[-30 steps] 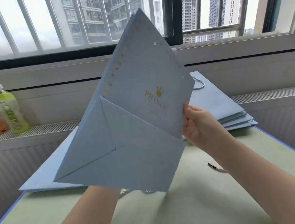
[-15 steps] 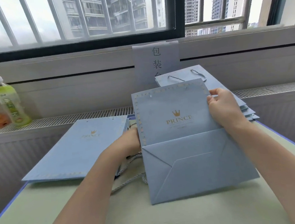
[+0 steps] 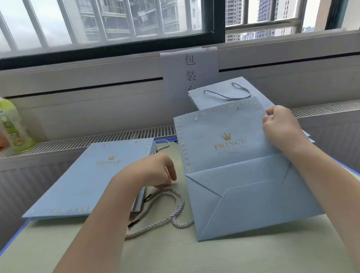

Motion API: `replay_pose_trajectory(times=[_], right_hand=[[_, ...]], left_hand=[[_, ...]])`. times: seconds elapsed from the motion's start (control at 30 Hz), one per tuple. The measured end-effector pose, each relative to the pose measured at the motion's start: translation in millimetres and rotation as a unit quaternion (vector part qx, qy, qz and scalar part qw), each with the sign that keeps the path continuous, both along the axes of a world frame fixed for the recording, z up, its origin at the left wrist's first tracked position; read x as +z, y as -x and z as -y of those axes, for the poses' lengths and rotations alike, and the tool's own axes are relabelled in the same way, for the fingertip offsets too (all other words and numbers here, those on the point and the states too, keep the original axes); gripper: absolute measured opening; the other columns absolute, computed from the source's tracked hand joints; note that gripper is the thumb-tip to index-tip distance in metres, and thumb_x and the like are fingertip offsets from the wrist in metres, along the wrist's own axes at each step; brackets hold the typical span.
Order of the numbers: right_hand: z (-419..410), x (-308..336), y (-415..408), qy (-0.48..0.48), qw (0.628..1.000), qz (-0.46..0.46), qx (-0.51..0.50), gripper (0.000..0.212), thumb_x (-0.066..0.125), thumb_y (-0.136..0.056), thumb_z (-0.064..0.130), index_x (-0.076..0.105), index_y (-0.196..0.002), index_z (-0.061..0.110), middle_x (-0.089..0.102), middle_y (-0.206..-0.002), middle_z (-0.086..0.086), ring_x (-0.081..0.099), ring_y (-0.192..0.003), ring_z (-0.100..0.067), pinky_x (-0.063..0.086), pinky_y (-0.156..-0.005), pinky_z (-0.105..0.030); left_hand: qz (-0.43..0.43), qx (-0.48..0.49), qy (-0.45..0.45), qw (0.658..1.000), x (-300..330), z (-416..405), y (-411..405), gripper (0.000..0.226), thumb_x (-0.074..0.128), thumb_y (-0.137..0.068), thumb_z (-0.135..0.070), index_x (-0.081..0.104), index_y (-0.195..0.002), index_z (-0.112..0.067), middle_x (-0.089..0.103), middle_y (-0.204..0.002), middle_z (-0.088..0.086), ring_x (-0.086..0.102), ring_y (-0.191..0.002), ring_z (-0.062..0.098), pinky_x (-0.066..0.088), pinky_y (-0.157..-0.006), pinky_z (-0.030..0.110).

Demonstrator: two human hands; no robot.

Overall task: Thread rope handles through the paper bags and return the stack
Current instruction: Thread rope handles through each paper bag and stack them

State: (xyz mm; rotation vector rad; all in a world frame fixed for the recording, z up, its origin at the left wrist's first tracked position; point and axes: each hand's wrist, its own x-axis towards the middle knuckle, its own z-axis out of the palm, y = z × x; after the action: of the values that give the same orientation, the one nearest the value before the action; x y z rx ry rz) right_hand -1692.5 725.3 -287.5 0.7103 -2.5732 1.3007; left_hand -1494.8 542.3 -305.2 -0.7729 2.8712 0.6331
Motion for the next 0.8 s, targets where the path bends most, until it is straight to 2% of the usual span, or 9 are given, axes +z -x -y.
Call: replay_pose_trajectory(times=[0.07,0.13,0.3,0.37,0.43,0.5,0.6,0.7,0.8], right_hand=[[1,0,-2,-0.012,1.000,0.005,-0.002,0.022,0.039,-0.097,0.009,0.058,-0.104,-0.001,0.058,-0.096,-0.015,0.049,-0.086,-0.029,0.028,-0.066,-0.030],[3,-1,-3,-0.014,1.000,0.006,0.002,0.022,0.040,-0.098,0.009,0.057,-0.106,-0.001,0.059,-0.100,-0.017,0.053,-0.093,-0.032,0.032,-0.070,-0.032],[9,-3,-8,-0.018,1.000,0.002,0.011,0.023,0.040,-0.098,0.010,0.057,-0.108,-0.002,0.061,-0.103,-0.019,0.054,-0.097,-0.032,0.040,-0.078,-0.034],[8,-2,-8,-0.020,1.000,0.000,0.012,0.023,0.040,-0.098,0.010,0.056,-0.109,-0.002,0.061,-0.105,-0.020,0.054,-0.096,-0.032,0.041,-0.079,-0.035],[7,-2,-7,-0.029,1.000,-0.004,0.008,0.025,0.040,-0.098,0.010,0.054,-0.111,-0.005,0.061,-0.109,-0.023,0.055,-0.101,-0.035,0.042,-0.082,-0.036],[6,-1,-4,-0.054,0.998,-0.006,0.001,0.029,0.041,-0.097,0.010,0.051,-0.116,-0.009,0.059,-0.113,-0.027,0.054,-0.106,-0.039,0.043,-0.082,-0.038],[5,0,-3,-0.118,0.993,-0.013,0.011,0.031,0.043,-0.096,0.013,0.051,-0.117,-0.009,0.059,-0.112,-0.029,0.055,-0.105,-0.040,0.041,-0.072,-0.035],[6,0,-9,-0.199,0.979,-0.025,0.023,0.030,0.045,-0.096,0.017,0.053,-0.116,-0.004,0.058,-0.113,-0.024,0.054,-0.104,-0.035,0.040,-0.073,-0.035],[11,-2,-23,-0.238,0.968,-0.077,0.013,0.033,0.046,-0.097,0.024,0.050,-0.120,0.001,0.049,-0.125,-0.021,0.045,-0.116,-0.036,0.039,-0.089,-0.037]], left_hand=[[0.049,-0.022,0.010,0.999,5,-1,-3,0.012,0.065,-0.084,-0.013,0.062,-0.093,-0.021,0.061,-0.086,-0.007,0.060,-0.077,0.011,0.049,-0.072,0.022],[0.083,-0.026,0.059,0.994,5,-5,-2,0.012,0.065,-0.084,-0.014,0.060,-0.092,-0.022,0.057,-0.082,-0.009,0.057,-0.081,0.014,0.045,-0.067,0.023],[0.049,0.006,0.085,0.995,-3,1,5,0.010,0.050,-0.084,-0.007,0.052,-0.078,-0.013,0.050,-0.076,0.007,0.043,-0.067,0.022,0.032,-0.054,0.024],[-0.010,0.054,0.106,0.993,1,6,6,0.017,0.047,-0.086,-0.007,0.047,-0.069,-0.009,0.047,-0.070,0.008,0.040,-0.061,0.022,0.029,-0.053,0.026],[-0.128,0.124,0.128,0.976,6,9,5,0.021,0.043,-0.087,-0.006,0.042,-0.067,-0.011,0.048,-0.072,0.010,0.040,-0.062,0.023,0.029,-0.056,0.028],[-0.305,0.184,0.123,0.926,10,8,4,0.014,0.040,-0.091,-0.007,0.049,-0.080,-0.012,0.055,-0.087,0.010,0.051,-0.075,0.026,0.035,-0.064,0.030],[-0.500,0.169,0.084,0.845,17,3,3,0.013,0.042,-0.093,-0.005,0.051,-0.089,-0.013,0.061,-0.094,0.014,0.059,-0.080,0.024,0.043,-0.069,0.031],[-0.549,0.113,0.057,0.826,19,-7,5,0.008,0.052,-0.094,-0.010,0.056,-0.088,-0.013,0.064,-0.080,0.003,0.063,-0.071,0.020,0.051,-0.064,0.033],[-0.525,0.055,0.056,0.847,13,-18,9,0.010,0.061,-0.091,-0.018,0.063,-0.085,-0.011,0.062,-0.071,-0.007,0.059,-0.066,0.007,0.046,-0.065,0.016]])
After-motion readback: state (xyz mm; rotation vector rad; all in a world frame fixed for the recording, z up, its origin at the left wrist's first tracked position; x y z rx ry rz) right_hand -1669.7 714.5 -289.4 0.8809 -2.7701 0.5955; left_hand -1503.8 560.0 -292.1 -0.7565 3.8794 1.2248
